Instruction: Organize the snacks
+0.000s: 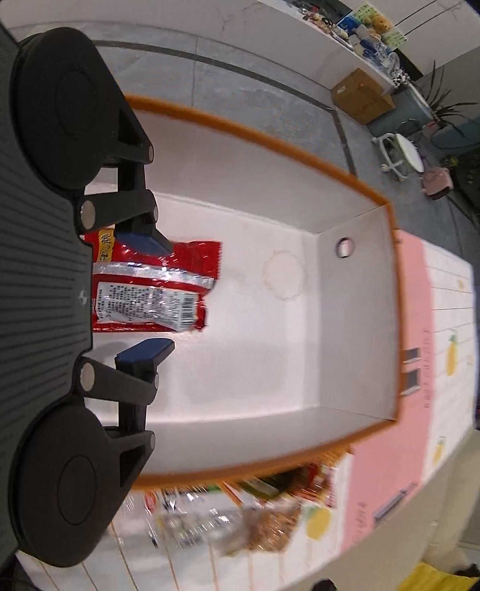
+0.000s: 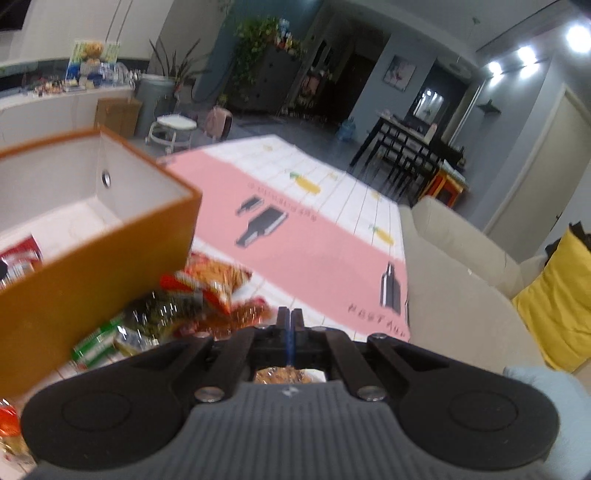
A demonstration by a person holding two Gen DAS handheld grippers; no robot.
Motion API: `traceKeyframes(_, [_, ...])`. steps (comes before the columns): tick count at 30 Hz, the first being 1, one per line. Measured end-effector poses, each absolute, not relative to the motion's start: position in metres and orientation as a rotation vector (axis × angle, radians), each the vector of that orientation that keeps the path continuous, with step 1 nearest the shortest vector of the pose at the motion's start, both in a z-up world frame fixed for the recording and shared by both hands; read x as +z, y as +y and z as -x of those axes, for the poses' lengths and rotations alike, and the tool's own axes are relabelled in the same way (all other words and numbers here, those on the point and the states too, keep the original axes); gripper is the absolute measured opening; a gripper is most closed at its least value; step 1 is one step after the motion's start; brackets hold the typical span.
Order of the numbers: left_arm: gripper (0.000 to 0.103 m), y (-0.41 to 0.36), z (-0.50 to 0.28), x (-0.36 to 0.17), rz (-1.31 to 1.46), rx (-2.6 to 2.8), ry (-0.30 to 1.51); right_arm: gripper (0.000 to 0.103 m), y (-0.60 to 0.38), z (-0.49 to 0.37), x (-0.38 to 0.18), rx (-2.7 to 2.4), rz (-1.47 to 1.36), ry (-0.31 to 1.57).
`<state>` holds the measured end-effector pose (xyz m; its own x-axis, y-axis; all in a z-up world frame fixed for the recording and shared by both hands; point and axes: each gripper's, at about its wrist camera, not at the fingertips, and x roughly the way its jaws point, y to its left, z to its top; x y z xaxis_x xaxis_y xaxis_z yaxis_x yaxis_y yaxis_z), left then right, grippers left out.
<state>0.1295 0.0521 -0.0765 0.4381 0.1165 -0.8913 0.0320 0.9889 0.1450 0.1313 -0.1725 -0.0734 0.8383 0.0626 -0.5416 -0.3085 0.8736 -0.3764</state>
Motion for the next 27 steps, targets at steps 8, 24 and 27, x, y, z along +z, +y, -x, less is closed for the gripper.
traceKeyframes(8, [0.067,0.081,-0.125,-0.039,-0.151,0.077,1.051,0.000,-0.164,-0.110,-0.030,0.282,0.385,0.480])
traceKeyframes(24, [0.077,0.148,-0.124,-0.032,-0.321,-0.087,1.133,0.042,-0.182,-0.134,-0.044,0.370,0.200,0.631])
traceKeyframes(27, [0.078,0.157,-0.130,-0.042,-0.324,-0.118,1.153,0.042,-0.182,-0.141,-0.078,0.341,0.286,0.691])
